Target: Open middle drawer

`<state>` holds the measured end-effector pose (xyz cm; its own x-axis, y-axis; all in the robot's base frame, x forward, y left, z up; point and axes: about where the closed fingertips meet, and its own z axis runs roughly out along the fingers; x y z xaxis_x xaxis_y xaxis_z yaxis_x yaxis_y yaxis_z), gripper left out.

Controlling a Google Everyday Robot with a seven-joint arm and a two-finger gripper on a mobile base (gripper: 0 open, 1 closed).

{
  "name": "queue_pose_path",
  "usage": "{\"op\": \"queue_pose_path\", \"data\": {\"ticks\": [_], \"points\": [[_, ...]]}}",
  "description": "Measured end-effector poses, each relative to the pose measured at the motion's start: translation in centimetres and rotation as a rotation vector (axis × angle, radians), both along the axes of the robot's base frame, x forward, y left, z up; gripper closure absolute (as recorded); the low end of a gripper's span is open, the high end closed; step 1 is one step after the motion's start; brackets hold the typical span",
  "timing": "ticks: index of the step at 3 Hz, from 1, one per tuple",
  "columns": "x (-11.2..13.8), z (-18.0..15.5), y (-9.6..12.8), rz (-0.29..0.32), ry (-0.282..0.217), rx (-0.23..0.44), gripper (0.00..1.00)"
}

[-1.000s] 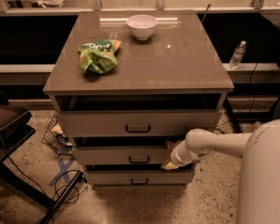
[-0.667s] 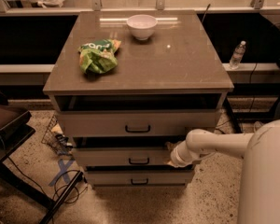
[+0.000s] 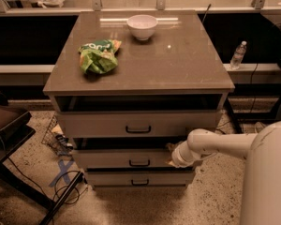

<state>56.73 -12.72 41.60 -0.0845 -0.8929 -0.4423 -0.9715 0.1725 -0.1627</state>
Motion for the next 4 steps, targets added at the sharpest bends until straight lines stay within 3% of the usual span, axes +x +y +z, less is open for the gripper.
{"op": "queue_pose_path", "data": {"ticks": [4], "points": [[0.0,1.6,0.0,0.000,0.000,0.000,1.00]]}}
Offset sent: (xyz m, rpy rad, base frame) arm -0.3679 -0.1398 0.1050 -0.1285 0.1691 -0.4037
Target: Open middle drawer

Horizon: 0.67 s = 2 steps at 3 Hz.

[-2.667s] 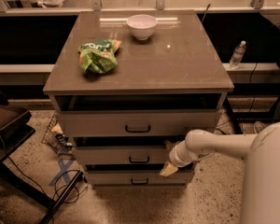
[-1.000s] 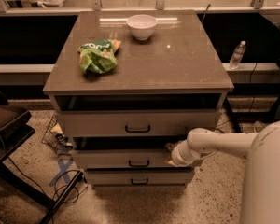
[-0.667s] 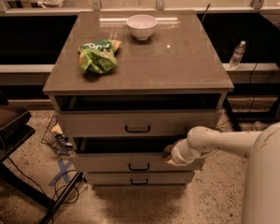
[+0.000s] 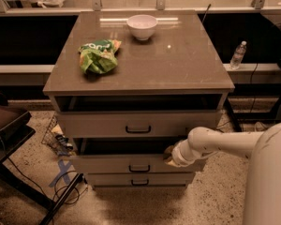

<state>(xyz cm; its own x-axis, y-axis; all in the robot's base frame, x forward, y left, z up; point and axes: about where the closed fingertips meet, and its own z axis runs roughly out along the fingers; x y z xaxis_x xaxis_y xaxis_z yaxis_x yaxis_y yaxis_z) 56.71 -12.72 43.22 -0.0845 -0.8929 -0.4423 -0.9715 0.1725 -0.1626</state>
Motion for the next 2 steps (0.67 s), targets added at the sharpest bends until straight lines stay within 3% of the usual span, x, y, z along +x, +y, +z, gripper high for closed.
{"op": "queue_pose_path", "data": {"ticks": [1,2], "points": [[0.0,0.0,0.0,0.000,0.000,0.000,1.00],[-1.9,0.1,-0.4,-0.016,0.022,-0.009,1.00]]}}
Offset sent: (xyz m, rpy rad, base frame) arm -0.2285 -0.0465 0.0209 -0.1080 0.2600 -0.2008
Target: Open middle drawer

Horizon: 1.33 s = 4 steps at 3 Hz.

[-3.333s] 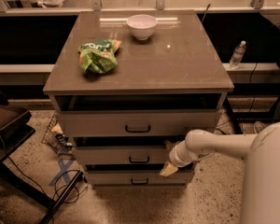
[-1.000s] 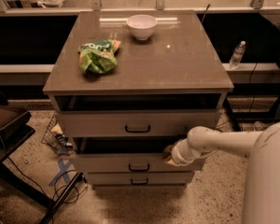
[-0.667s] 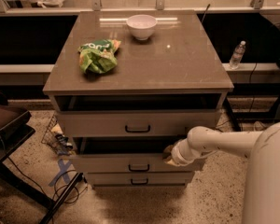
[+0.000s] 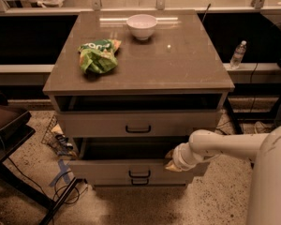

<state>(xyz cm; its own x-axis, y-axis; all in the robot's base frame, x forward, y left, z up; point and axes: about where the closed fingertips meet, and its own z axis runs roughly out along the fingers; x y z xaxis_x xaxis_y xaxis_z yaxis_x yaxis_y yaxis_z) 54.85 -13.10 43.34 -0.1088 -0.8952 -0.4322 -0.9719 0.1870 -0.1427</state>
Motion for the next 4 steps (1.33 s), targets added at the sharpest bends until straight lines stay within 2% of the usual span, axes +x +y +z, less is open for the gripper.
{"op": "queue_pose_path", "data": {"ticks": [2,3,4], "points": [[0.0,0.0,0.0,0.000,0.000,0.000,1.00],[-3.2,0.2,-1.0,-0.022,0.025,-0.006,1.00],[-3.2,0.2,-1.0,-0.022,0.025,-0.006,1.00]]}}
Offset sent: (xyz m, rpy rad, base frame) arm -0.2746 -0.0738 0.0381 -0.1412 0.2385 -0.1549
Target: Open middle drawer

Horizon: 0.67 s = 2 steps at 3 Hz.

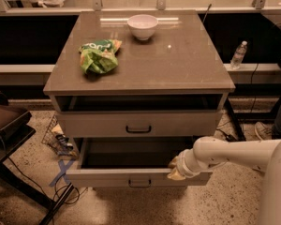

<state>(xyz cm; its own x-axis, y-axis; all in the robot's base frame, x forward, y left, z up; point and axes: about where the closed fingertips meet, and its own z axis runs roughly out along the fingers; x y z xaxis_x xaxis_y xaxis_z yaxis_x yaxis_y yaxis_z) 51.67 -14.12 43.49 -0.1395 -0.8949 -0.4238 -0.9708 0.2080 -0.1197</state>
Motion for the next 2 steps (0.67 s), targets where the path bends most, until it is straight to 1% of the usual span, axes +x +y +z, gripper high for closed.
{"op": "queue_pose_path", "data": {"ticks": [1,2], "points": [[-2.94,-0.09,-1.18,-0.027,0.033,-0.007,1.00],[-2.88,-0.46,-0.92,-0.025,0.038,-0.009,1.00]]}}
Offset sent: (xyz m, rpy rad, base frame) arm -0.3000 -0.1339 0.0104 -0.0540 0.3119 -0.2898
